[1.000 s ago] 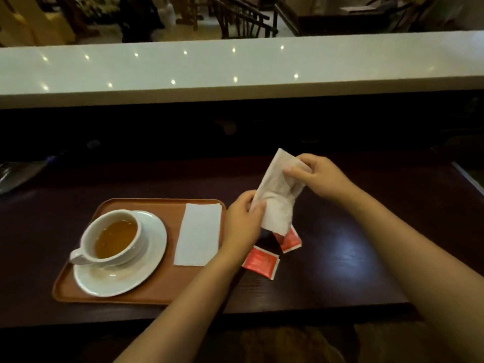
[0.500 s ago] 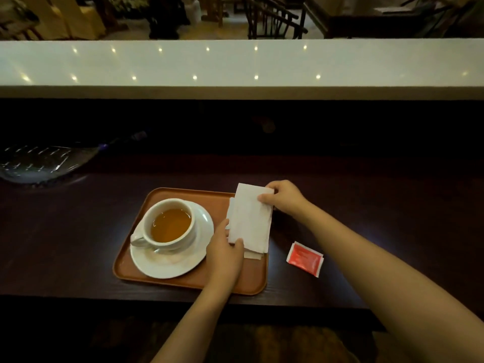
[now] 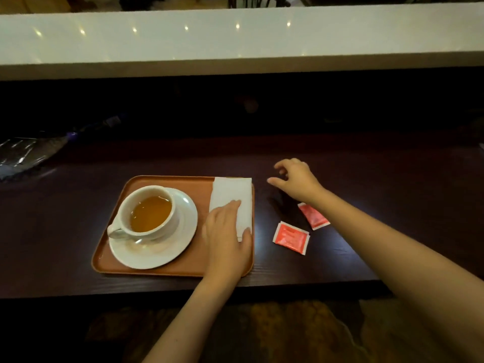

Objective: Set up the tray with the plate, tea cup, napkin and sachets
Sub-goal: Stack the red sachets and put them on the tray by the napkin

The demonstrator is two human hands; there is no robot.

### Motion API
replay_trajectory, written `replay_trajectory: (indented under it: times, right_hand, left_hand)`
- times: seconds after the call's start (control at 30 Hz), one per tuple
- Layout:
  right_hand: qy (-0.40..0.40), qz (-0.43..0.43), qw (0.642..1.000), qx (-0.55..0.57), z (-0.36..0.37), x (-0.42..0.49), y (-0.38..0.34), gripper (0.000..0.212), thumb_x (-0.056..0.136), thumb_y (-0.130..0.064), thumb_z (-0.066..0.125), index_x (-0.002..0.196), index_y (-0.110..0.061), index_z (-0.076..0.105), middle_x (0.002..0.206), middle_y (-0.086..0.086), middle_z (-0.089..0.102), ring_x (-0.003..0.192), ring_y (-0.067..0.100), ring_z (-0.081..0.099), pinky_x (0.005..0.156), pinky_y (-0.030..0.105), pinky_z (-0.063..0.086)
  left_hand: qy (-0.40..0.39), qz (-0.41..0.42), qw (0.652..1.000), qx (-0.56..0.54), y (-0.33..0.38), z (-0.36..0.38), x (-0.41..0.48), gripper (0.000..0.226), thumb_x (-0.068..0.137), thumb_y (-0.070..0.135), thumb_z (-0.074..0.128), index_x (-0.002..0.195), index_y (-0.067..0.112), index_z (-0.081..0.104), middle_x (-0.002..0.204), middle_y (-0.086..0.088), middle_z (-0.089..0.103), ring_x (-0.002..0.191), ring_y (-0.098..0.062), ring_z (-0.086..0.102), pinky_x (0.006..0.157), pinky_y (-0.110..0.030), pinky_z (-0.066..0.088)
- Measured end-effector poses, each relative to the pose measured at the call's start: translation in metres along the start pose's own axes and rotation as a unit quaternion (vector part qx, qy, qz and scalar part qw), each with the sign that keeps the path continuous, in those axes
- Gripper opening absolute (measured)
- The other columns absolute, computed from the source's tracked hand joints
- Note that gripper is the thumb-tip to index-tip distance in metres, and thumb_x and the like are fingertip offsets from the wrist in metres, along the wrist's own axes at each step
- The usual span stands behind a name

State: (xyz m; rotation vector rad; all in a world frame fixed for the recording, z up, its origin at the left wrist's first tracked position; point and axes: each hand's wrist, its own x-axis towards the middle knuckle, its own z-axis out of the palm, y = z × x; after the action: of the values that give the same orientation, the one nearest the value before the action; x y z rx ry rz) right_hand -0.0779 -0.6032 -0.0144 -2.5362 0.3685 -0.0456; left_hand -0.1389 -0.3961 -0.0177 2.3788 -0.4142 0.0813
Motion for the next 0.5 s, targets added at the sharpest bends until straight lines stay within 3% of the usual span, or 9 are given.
replay_trajectory:
  times: [0.2, 0.37, 0.5]
  right_hand:
    - [0.053, 0.158, 0.976, -0.138, -0.031, -0.068, 0.059, 0.062, 0.079, -0.058, 0.054, 0.116, -0.008, 0.056, 0.118, 0.018, 0.054, 0.113, 0.038, 0.042, 0.091, 0.047, 0.04]
    - [0.047, 0.122, 0.971, -0.199, -0.008, -0.106, 0.069, 0.066, 0.073, -0.06, 0.058, 0.116, -0.012, 0.051, 0.118, 0.011, 0.049, 0.109, 0.032, 0.04, 0.086, 0.042, 0.037]
    - [0.08, 0.085, 0.979, -0.164, 0.003, -0.104, 0.07, 0.05, 0.076, -0.046, 0.062, 0.113, -0.013, 0.054, 0.113, 0.009, 0.05, 0.105, 0.031, 0.04, 0.084, 0.041, 0.035]
  left_hand:
    - [-0.21, 0.123, 0.97, 0.014, 0.021, 0.042, 0.007, 0.076, 0.078, 0.037, 0.066, 0.14, 0.032, 0.022, 0.137, 0.003, 0.043, 0.126, -0.013, 0.034, 0.102, -0.026, 0.026]
    - [-0.221, 0.145, 0.964, 0.037, 0.022, 0.067, 0.012, 0.083, 0.075, 0.038, 0.069, 0.142, 0.028, 0.02, 0.133, 0.0, 0.048, 0.124, -0.015, 0.039, 0.101, -0.028, 0.033]
    - [-0.216, 0.148, 0.965, 0.029, 0.023, 0.071, 0.017, 0.087, 0.072, 0.038, 0.072, 0.141, 0.027, 0.021, 0.131, 0.003, 0.052, 0.119, -0.014, 0.04, 0.094, -0.023, 0.03]
